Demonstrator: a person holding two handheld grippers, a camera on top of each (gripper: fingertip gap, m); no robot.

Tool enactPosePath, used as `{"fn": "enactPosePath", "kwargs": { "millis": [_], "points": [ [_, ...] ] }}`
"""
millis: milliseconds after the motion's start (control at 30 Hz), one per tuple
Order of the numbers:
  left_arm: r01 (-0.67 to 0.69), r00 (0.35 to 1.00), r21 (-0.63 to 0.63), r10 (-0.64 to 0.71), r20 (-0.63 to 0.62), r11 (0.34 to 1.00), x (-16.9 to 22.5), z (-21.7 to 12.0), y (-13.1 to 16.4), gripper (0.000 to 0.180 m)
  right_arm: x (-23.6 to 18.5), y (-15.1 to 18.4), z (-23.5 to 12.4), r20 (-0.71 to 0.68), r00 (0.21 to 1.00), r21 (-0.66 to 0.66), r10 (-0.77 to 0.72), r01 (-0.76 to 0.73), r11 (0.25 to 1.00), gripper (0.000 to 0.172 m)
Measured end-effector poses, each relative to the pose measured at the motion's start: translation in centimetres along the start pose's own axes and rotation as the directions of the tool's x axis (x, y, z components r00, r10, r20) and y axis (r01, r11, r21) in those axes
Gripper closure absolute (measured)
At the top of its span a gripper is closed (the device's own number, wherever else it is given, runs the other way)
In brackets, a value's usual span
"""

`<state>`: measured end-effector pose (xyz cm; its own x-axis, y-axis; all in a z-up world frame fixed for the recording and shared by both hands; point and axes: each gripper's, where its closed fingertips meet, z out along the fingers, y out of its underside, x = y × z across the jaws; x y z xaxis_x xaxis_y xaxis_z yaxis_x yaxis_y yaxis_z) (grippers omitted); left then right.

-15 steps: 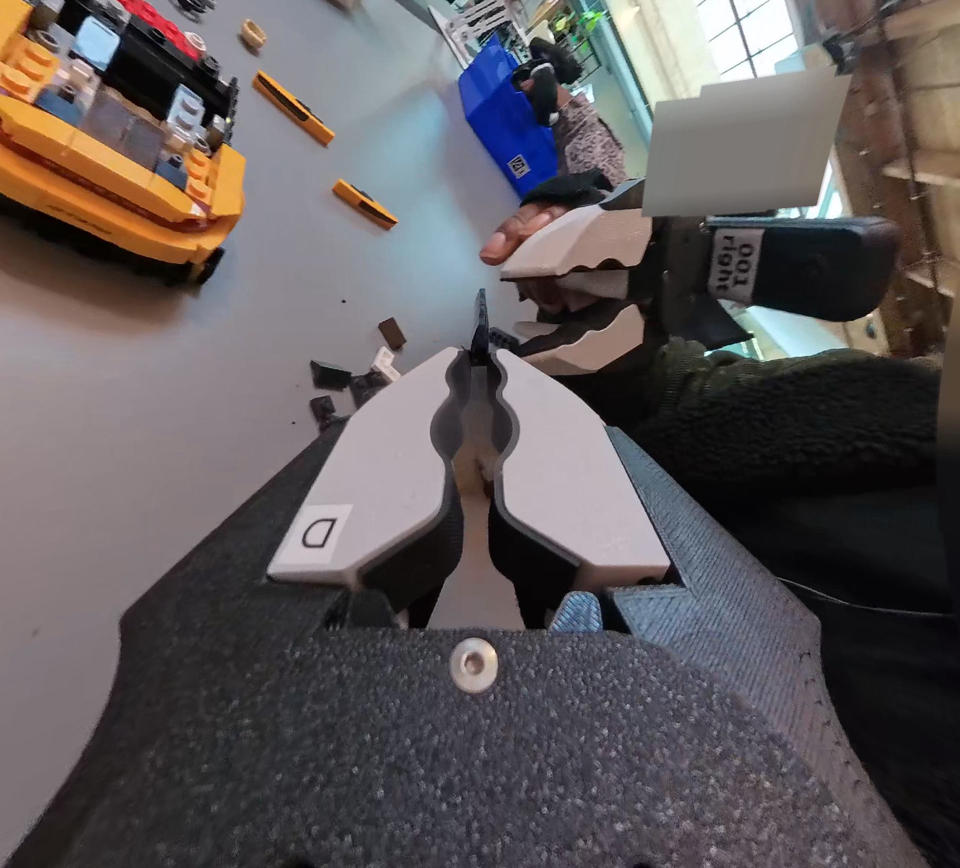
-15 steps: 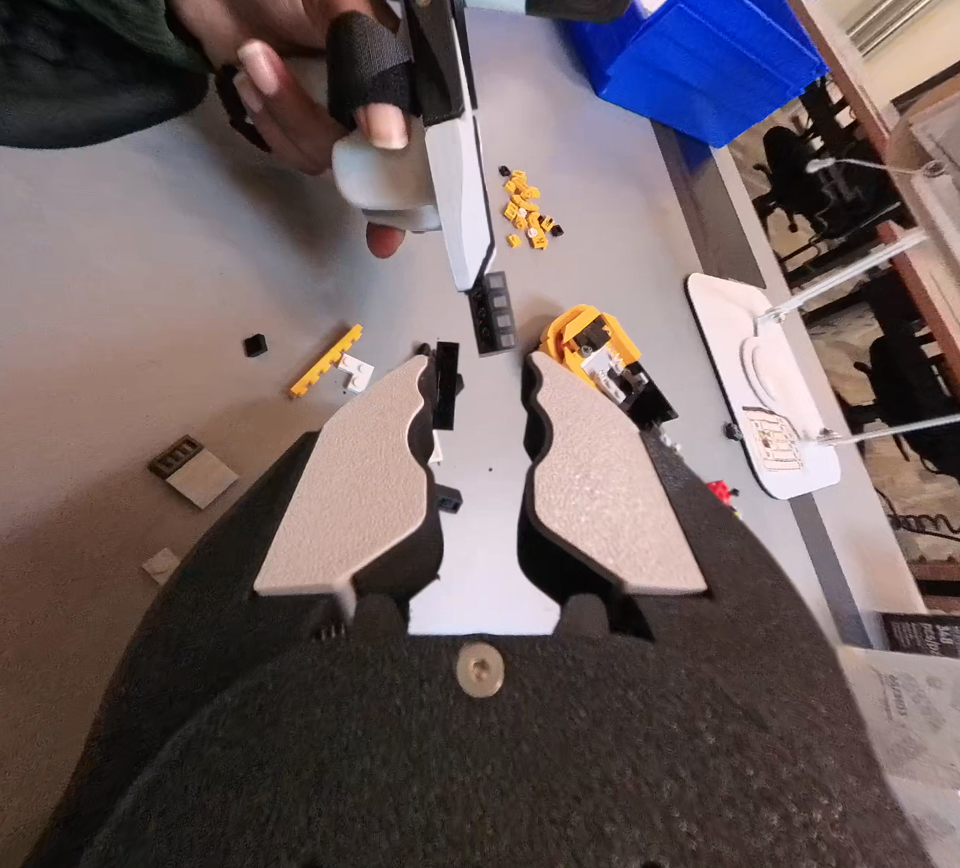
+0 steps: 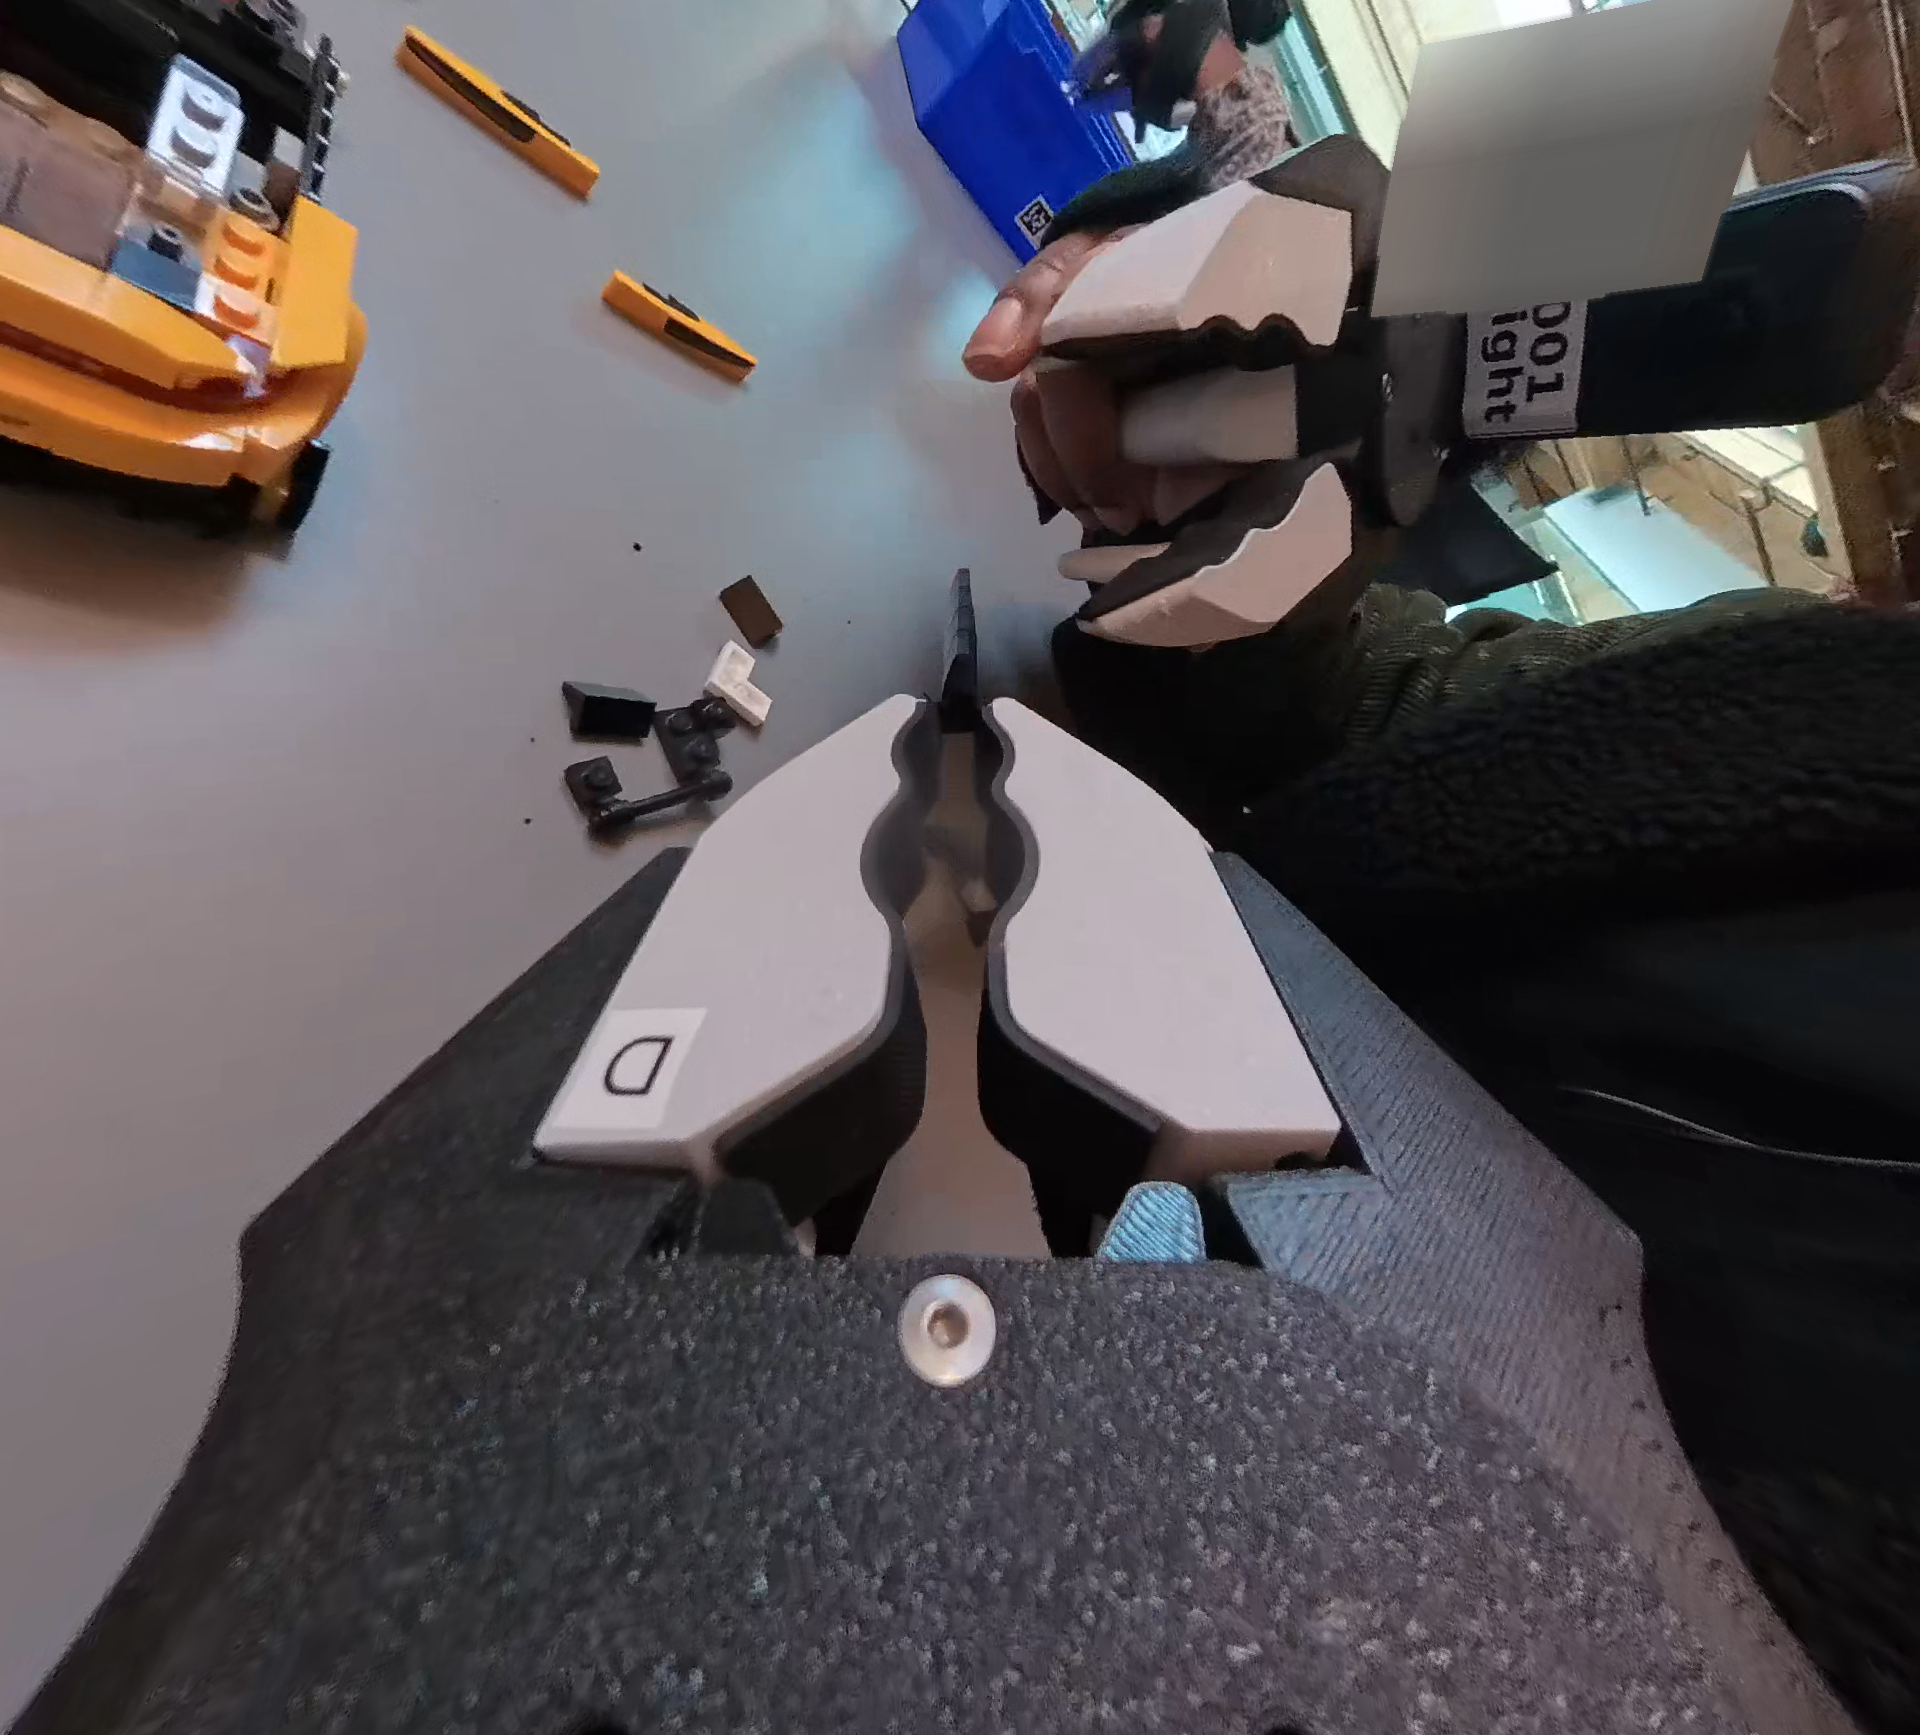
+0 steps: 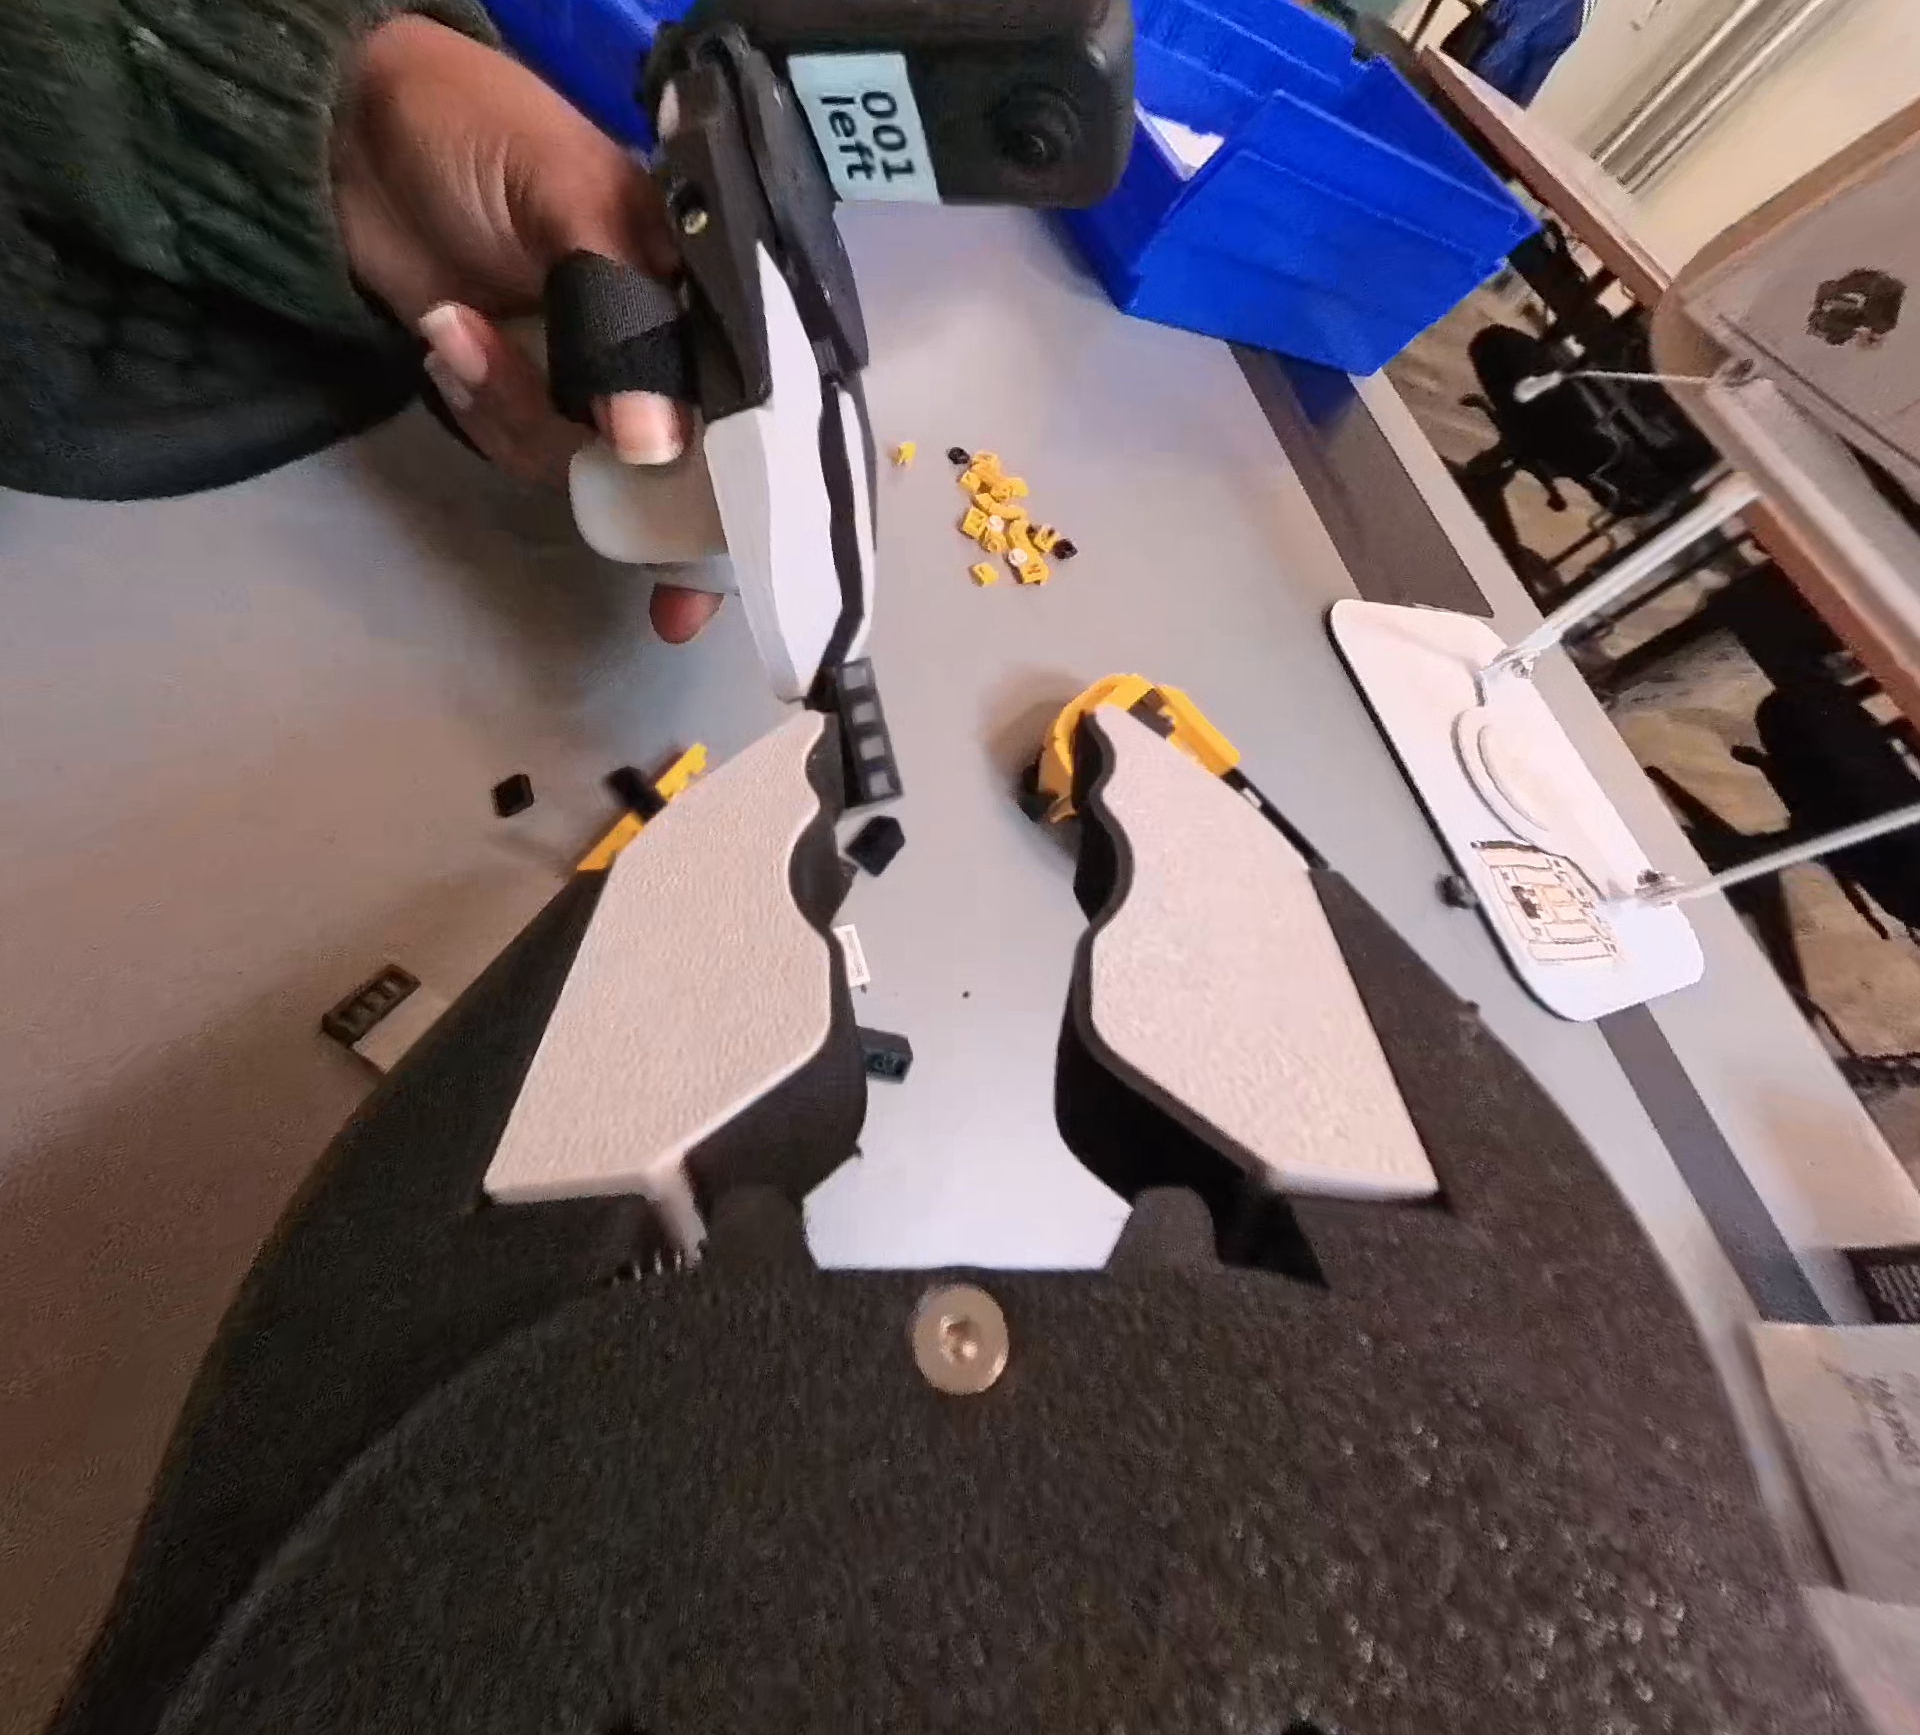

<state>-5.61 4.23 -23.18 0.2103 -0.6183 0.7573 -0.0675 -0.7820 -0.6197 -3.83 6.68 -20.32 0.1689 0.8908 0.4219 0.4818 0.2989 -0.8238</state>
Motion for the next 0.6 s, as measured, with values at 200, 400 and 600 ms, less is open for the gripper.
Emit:
{"fn": "enactPosePath", "kwargs": {
  "millis": [200, 400, 600],
  "points": [
    [0.005, 0.994, 0.128, 0.009, -0.113, 0.992, 1.6, -0.7, -1.8, 0.174, -1.0, 0.9, 1.1, 0.129, 0.953, -0.007, 0.272, -0.274, 0.962, 0.130],
    [-0.154, 0.972, 0.251, 0.192, -0.133, 0.956, 3.7, -1.3, -3.1, 0.174, -0.1, -2.5, 0.0, 0.267, 0.838, 0.167, 0.476, -0.527, 0.833, 0.145],
    [-0.405, 0.904, 0.257, 0.426, -0.027, 0.877, 4.8, -0.6, -2.8, 0.174, -0.5, -4.2, -0.7, 0.375, 0.744, 0.209, 0.553, -0.649, 0.731, 0.164]
  ]
}}
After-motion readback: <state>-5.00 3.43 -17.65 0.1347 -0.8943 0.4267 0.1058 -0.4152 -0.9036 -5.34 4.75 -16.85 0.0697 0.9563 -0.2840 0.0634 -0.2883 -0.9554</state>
